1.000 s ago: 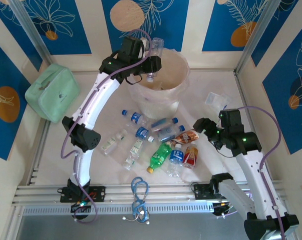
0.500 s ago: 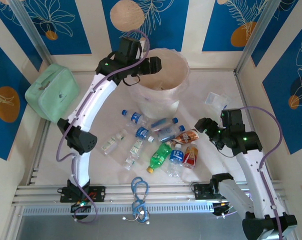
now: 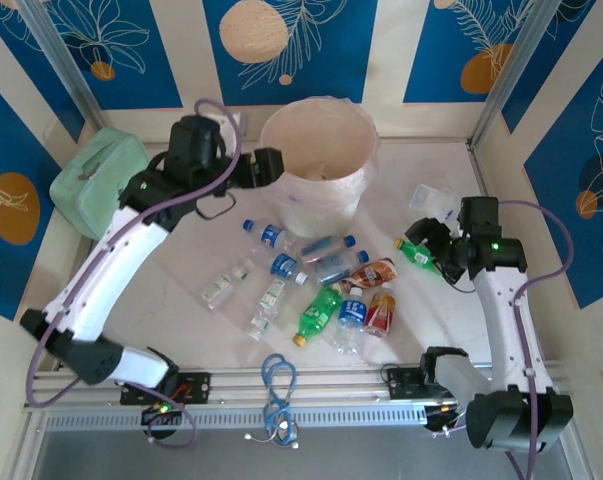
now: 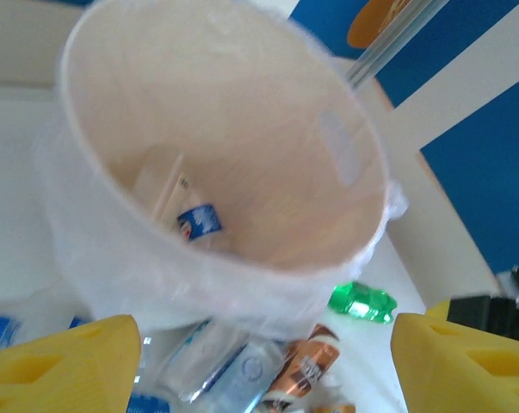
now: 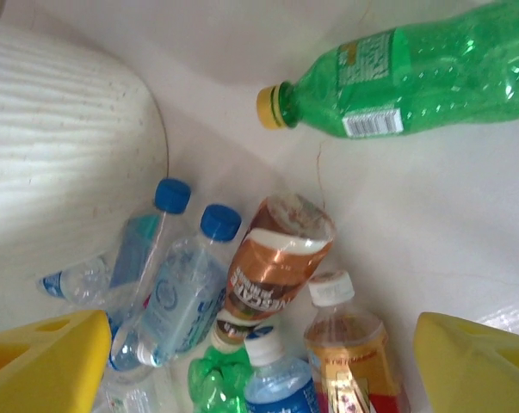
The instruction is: Put the plastic bottles in the bin
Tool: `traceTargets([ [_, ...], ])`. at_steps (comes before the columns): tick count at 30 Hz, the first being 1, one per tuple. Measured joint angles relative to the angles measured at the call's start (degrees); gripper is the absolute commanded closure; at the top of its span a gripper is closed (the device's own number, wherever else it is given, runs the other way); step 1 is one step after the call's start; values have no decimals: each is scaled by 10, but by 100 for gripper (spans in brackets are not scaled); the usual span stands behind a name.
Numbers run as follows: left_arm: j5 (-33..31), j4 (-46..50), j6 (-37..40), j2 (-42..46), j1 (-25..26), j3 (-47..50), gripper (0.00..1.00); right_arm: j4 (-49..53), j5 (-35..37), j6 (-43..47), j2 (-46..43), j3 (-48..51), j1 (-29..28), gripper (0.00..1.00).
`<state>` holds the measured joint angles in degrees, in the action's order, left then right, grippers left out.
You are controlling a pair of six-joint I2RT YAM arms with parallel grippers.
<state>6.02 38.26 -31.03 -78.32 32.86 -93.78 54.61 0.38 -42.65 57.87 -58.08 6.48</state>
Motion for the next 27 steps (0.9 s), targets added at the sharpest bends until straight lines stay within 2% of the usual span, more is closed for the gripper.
traceTargets([
  [5, 0, 0, -12, 78, 0, 164, 24, -23, -6, 12, 63, -14, 47, 8],
  [11, 5, -4, -42, 107, 0, 288, 25, -50, -4, 25, 145, -36, 76, 8],
  [16, 11, -17, -60, 114, 0, 334, 27, -70, -4, 38, 215, -68, 92, 8],
  [27, 21, -49, -78, 115, 0, 370, 27, -97, 2, 68, 327, -106, 87, 8],
])
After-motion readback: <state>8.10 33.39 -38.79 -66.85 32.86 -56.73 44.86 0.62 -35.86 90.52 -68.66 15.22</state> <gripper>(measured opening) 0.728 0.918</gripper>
